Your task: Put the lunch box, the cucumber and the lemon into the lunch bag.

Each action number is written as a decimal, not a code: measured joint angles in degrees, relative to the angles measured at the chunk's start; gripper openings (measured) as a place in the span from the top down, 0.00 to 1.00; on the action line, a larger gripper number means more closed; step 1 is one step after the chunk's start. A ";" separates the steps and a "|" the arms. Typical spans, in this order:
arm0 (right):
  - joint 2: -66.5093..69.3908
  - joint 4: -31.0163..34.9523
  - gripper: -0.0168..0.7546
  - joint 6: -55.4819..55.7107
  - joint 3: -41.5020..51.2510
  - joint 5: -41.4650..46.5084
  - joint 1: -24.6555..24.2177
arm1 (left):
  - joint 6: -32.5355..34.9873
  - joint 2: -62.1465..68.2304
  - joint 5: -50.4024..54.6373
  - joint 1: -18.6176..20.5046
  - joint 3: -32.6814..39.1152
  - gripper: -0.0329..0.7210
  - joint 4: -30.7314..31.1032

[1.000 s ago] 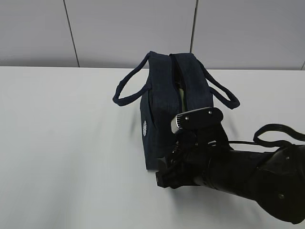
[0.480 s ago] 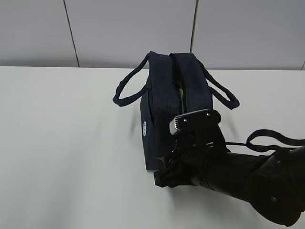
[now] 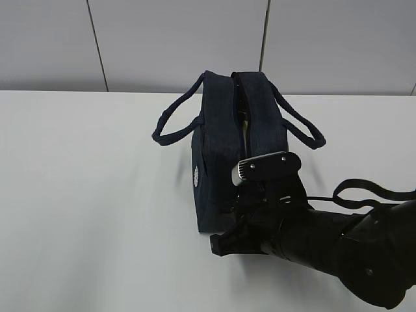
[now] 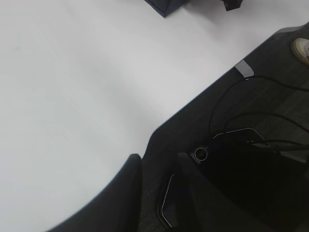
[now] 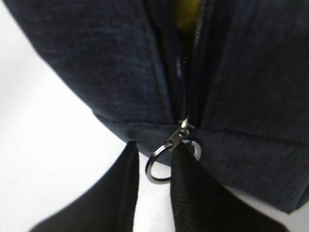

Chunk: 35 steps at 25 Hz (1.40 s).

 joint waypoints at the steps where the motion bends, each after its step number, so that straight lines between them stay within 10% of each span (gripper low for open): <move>1: 0.00 0.00 0.78 0.00 0.00 0.00 0.00 | 0.00 0.00 0.00 0.00 0.00 0.75 0.00; 8: 0.00 0.09 0.98 -0.08 0.00 1.21 0.00 | 0.00 0.00 -0.14 0.00 0.00 0.75 0.12; 35: -6.37 2.50 0.98 -6.32 0.46 4.67 0.00 | 0.00 5.99 -6.74 0.00 0.00 0.69 -2.31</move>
